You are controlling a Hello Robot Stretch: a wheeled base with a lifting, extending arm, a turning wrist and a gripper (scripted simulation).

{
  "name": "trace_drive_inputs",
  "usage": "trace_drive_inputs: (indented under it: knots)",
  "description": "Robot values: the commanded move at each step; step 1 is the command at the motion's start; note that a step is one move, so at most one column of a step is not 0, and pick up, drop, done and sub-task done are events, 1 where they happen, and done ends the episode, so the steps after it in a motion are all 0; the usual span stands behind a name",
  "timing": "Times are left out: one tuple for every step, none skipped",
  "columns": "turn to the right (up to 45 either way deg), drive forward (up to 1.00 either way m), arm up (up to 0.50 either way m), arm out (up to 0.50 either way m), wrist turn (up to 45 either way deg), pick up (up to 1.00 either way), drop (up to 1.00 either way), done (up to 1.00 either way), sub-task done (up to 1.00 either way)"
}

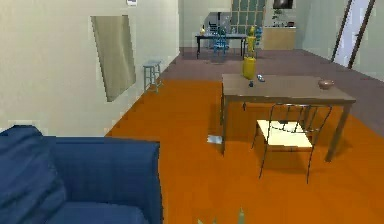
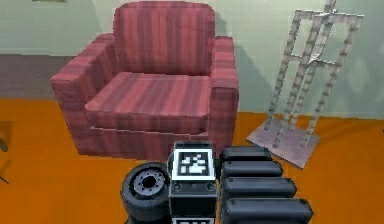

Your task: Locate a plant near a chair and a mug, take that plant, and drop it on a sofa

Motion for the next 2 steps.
trace_drive_inputs:
  knots:
    - [-45.0,0.00,0.00,0.00,0.0,0.00,0.00,0.00,0.00]
    - [-45.0,0.00,0.00,0.00,0.0,0.00,0.00,0.00,0.00]
